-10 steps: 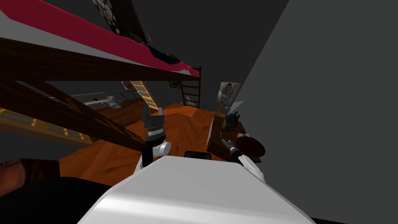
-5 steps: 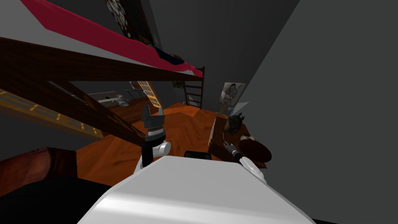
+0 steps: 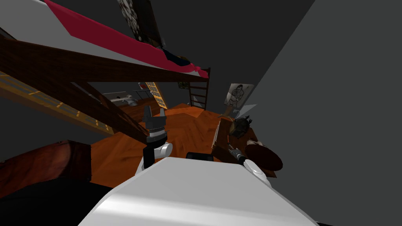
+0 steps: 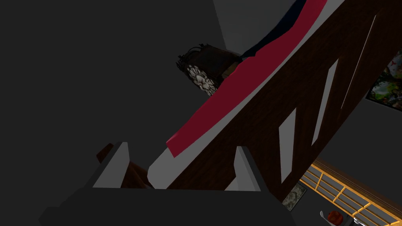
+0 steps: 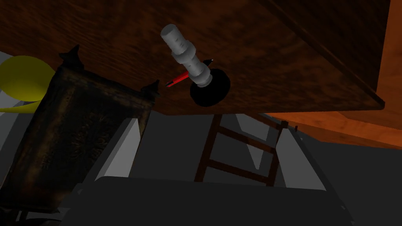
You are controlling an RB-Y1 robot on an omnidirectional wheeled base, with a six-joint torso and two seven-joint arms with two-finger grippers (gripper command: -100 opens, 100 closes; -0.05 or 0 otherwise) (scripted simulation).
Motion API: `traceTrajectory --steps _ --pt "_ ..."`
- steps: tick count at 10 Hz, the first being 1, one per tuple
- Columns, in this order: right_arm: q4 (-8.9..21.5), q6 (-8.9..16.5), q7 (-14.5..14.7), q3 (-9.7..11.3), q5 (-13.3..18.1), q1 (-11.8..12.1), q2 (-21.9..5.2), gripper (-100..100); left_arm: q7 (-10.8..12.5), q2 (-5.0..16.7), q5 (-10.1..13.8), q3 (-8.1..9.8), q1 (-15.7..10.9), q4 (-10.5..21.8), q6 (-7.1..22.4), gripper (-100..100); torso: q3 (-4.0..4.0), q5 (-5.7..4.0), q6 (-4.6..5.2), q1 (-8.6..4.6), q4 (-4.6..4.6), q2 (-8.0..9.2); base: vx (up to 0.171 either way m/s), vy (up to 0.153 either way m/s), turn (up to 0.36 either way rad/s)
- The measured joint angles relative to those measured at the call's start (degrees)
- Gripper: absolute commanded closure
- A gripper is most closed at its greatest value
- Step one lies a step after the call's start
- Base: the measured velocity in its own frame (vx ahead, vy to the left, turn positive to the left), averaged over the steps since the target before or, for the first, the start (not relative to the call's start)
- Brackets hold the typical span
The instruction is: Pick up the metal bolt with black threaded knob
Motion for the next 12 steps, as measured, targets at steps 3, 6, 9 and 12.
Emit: traceTrajectory --steps 3,6,9,12 --pt "3.28 0.32 0.01 0.62 4.34 -0.57 -1.05 -100 0.0 0.0 0.0 0.0 0.01 0.0 0.0 0 -0.01 0.0 0.04 0.0 -0.01 -0.02 0.024 0.021 0.098" --pt "7.65 0.8 0.77 0.28 8.65 -1.72 -1.3 -100 0.0 0.0 0.0 0.0 0.0 0.0 0.0 0 -0.03 0.0 0.02 0.03 -0.01 -0.05 0.028 0.021 0.077" --pt "12.14 -0.12 4.81 -1.93 10.87 -2.91 -0.77 -100 0.0 0.0 0.0 0.01 0.01 0.0 0.0 0 -0.03 0.0 0.05 -0.01 -0.02 -0.04 0.025 0.013 0.049" --pt "13.29 1.72 0.02 1.55 15.56 -2.97 -3.02 -100 0.0 0.0 0.0 0.0 0.01 0.0 0.0 0 -0.06 0.01 0.02 0.03 -0.02 -0.1 0.041 0.022 0.103"
